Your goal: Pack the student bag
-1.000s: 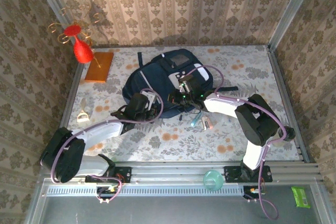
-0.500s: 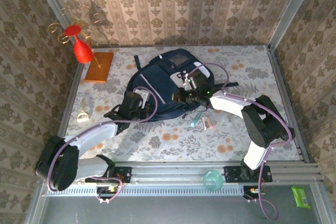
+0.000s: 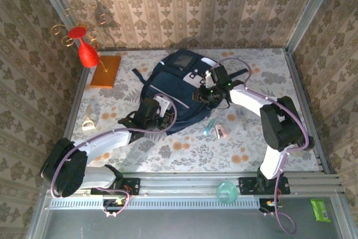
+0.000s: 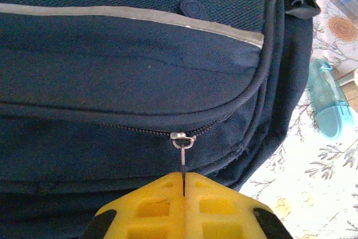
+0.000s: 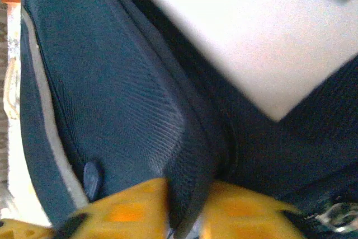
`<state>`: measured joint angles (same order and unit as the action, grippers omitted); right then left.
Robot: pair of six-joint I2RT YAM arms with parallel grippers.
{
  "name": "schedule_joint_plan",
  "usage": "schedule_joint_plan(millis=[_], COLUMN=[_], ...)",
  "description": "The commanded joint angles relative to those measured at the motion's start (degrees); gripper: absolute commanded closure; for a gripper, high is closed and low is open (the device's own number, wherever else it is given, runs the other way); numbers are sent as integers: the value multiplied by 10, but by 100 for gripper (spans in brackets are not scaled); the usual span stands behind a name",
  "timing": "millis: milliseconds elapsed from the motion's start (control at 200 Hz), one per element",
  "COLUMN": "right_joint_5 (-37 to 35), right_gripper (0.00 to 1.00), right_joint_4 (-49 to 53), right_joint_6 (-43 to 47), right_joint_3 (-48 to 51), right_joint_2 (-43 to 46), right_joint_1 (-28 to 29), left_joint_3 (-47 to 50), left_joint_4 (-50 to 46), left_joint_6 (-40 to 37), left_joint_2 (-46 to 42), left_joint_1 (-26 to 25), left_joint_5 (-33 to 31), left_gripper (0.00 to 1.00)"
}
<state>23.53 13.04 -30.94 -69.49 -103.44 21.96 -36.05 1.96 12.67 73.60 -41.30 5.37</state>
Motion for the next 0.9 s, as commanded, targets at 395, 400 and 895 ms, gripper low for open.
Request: schedule_joint_plan(millis=[395,400,895], right_joint_5=[-24,-25,-59], right_gripper=[48,48,49], right_joint_4=[-151,-152,-198], right_joint_6=[-103,-104,-146], right_joint_3=[138,137,144], right_joint_2=[94,94,51], right_joint_1=[43,44,72], left_joint_3=[-28,-28,-10], left_joint_4=[-17,-17,-20], left_joint_6=[22,22,19], left_joint_2=[55,55,40], left_joint_1=[-18,-18,-19], left_joint_5=[0,0,-19], left_gripper=[100,100,100])
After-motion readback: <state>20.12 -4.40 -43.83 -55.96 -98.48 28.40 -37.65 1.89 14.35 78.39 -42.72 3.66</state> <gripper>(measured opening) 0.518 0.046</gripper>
